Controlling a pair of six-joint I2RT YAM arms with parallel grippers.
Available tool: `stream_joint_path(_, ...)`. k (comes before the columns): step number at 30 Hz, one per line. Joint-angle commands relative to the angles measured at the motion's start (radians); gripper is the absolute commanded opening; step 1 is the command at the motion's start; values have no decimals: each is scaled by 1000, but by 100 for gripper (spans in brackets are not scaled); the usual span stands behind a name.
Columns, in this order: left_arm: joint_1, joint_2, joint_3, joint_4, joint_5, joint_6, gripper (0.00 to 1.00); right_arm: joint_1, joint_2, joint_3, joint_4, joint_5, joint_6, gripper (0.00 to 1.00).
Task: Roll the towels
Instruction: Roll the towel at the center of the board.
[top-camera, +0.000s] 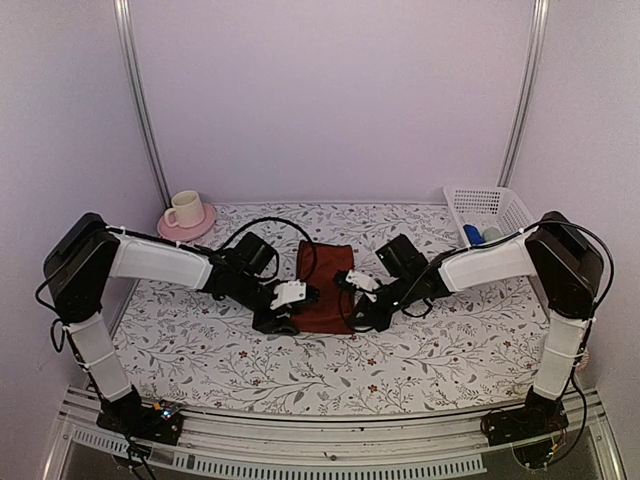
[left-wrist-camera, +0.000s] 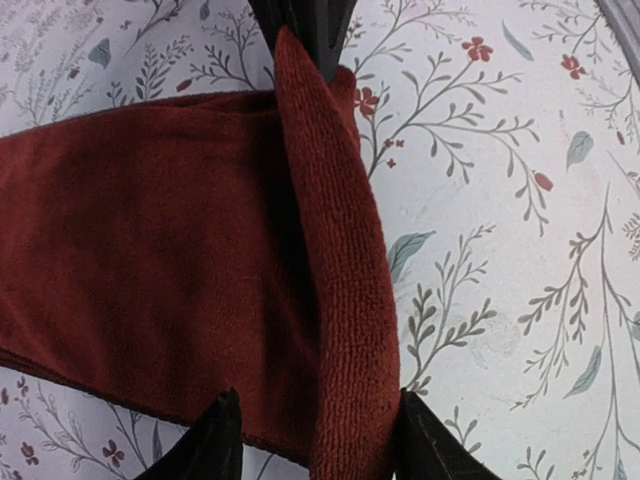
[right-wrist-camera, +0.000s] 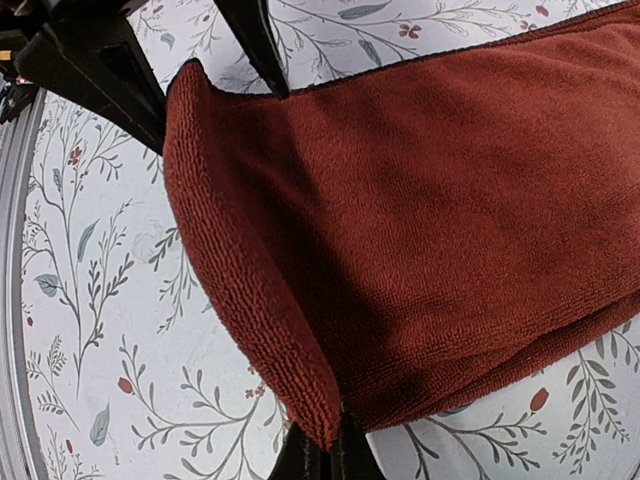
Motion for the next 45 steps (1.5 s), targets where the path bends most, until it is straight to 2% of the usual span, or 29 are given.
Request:
stream_joint_path(1, 52, 41, 72, -132, 155, 8, 52, -13, 28, 32, -20, -14, 20, 2)
stream_joint_path(6, 97, 84, 125, -210, 232, 9, 51, -20, 38, 40, -21, -13, 34, 3)
stream_joint_path(9, 100, 112, 147, -229, 228, -3, 38, -22, 41, 43, -24, -13, 38, 3)
stream_joint_path(12, 100, 141, 172, -253, 229, -10, 31, -26, 47, 49, -29, -10, 45, 3)
stream_joint_path(20, 142, 251, 249, -343, 250, -54, 27, -33, 83, 79, -54, -7, 75, 3)
stream_joint_path(27, 176, 265, 274, -344, 274, -90, 27, -51, 120, 100, -88, 12, 98, 3)
stream_joint_path(30, 177, 267, 276, -339, 276, -95, 31, -63, 130, 106, -97, -7, 108, 3)
stream_joint_path(35, 185, 244, 256, -309, 275, -96, 55, -65, 144, 115, -117, -28, 110, 4)
stream_joint_path(41, 212, 107, 204, -254, 276, -70, 63, -68, 158, 137, -142, -35, 121, 4)
stream_joint_path(45, 211, -9, 120, -161, 240, -29, 66, -74, 168, 139, -161, -47, 131, 4)
